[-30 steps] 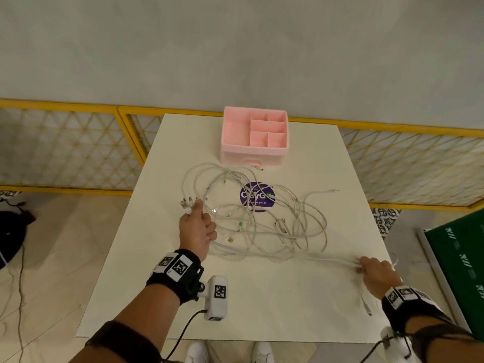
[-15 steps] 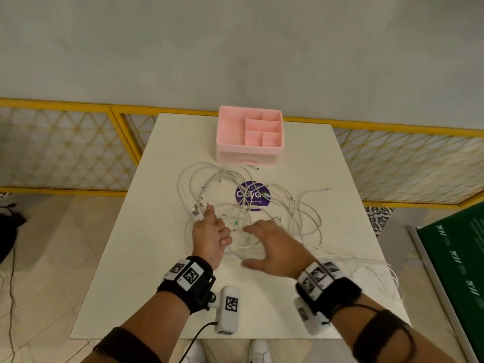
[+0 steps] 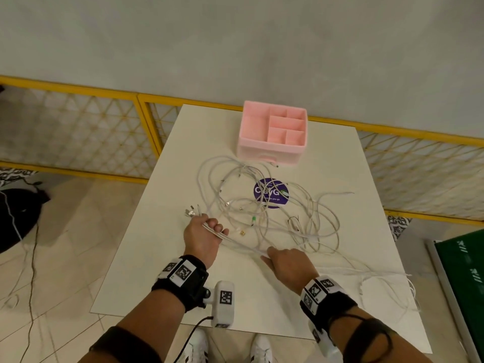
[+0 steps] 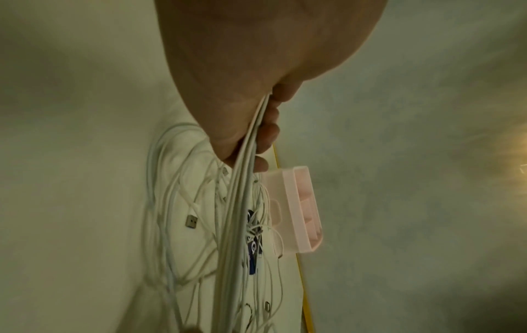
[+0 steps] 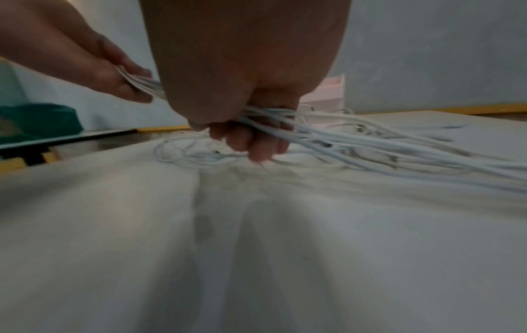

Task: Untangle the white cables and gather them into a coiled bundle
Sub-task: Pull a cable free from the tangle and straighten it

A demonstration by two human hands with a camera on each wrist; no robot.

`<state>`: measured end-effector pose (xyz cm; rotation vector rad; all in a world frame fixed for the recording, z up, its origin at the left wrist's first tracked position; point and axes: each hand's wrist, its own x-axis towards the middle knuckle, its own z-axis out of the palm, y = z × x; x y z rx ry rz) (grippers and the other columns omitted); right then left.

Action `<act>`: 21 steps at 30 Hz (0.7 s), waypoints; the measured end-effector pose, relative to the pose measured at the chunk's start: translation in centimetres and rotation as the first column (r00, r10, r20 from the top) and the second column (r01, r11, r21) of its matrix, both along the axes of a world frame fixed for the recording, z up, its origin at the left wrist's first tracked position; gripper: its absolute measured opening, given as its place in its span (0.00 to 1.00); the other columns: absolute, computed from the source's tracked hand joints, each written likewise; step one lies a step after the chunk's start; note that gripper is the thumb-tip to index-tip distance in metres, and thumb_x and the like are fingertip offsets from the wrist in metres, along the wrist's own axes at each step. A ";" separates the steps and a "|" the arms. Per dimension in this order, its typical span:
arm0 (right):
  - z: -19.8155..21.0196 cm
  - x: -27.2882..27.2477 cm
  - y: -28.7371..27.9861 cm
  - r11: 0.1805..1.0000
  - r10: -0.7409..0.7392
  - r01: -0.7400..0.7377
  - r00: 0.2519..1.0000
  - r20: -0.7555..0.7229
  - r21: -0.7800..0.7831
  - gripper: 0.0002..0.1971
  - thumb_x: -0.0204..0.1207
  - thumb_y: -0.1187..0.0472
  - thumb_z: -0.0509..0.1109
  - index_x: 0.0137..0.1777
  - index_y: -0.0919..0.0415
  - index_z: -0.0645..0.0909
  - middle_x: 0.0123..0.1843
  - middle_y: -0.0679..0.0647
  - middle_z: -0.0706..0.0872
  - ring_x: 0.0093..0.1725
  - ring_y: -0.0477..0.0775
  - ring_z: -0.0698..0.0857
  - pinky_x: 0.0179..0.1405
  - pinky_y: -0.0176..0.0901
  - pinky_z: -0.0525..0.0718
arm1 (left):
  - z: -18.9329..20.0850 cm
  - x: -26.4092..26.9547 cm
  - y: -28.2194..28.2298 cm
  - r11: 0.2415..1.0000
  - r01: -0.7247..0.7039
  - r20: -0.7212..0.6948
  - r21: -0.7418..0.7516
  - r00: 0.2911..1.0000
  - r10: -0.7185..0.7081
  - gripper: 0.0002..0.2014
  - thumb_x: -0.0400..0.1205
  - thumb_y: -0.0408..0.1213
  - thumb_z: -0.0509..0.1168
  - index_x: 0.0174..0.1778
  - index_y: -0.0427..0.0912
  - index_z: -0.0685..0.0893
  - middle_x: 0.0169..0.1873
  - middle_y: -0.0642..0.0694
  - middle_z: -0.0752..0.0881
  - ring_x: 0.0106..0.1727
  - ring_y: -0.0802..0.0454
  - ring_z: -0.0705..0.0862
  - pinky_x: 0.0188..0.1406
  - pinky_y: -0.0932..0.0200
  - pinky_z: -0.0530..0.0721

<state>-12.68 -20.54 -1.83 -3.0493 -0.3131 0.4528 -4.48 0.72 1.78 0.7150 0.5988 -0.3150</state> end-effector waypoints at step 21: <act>5.1 7.1 1.8 0.979 -0.109 0.085 0.986 0.124 0.187 0.21 0.86 0.41 0.55 0.36 0.52 0.72 0.32 0.47 0.79 0.36 0.56 0.83 0.32 0.45 0.72 | -2.5 -0.9 1.4 0.964 0.145 -0.098 0.225 0.987 -0.125 0.15 0.84 0.27 0.50 0.34 0.46 0.72 0.21 0.51 0.67 0.19 0.56 0.64 0.24 0.61 0.66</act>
